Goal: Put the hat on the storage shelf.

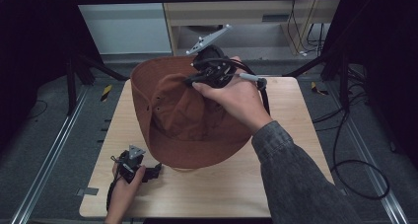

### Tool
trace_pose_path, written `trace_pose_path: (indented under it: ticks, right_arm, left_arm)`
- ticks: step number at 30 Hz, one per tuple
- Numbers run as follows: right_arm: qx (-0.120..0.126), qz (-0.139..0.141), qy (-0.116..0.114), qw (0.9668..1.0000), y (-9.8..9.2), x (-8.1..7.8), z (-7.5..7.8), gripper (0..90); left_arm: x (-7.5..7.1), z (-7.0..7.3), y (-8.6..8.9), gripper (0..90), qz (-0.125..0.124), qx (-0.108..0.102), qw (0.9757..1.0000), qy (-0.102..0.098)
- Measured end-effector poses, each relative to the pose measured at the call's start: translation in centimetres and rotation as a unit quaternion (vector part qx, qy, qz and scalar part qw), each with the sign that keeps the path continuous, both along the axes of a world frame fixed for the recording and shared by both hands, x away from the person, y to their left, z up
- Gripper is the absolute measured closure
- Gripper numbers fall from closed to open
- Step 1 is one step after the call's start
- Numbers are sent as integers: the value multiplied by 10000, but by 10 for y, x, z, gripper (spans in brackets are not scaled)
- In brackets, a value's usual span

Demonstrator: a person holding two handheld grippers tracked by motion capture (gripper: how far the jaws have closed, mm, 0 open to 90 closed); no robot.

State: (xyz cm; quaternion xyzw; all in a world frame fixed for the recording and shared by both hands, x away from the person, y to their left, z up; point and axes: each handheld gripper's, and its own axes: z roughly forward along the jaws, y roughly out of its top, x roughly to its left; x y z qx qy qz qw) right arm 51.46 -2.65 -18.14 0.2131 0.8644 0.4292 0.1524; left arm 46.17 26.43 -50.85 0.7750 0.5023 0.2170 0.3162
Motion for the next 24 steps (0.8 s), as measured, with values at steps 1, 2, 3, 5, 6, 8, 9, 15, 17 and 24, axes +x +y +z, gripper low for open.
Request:
trace_pose_path:
  ticks: [1, 2, 3, 5, 6, 8, 9, 15, 17, 24]
  right_arm:
    - [6, 10, 16, 10000, 1, 0, 0, 882]
    - [13, 14, 18, 10000, 3, 0, -1, 882]
    - [9, 29, 26, 10000, 4, 0, -1, 883]
    - [10, 50, 20, 10000, 6, 0, -2, 883]
    - [8, 61, 29, 10000, 8, 0, -2, 883]
    - [13, 54, 30, 10000, 10, 0, -1, 883]
    - [26, 68, 22, 10000, 10, 0, -1, 883]
    - [72, 97, 60, 9999, 13, 0, -2, 883]
    - [74, 111, 68, 9999, 15, 0, -4, 883]
    - [27, 149, 136, 9998, 19, 1, -11, 883]
  left_arm:
    - [0, 0, 0, 0, 0, 1, 10000, -1]
    - [0, 0, 0, 0, 0, 1, 10000, -1]
    - [0, 0, 0, 0, 1, -1, 10000, -1]
    - [0, 0, 0, 0, 2, 2, 10000, -3]
    - [0, 0, 0, 0, 1, 0, 10000, -2]
    - [0, 0, 0, 0, -5, 4, 10000, 2]
    - [0, 0, 0, 0, -8, 6, 10000, 5]
    - [0, 0, 0, 0, -2, 8, 10000, 2]
    - [0, 0, 0, 0, -4, 11, 10000, 3]
    - [0, 0, 0, 0, -5, 9, 10000, 3]
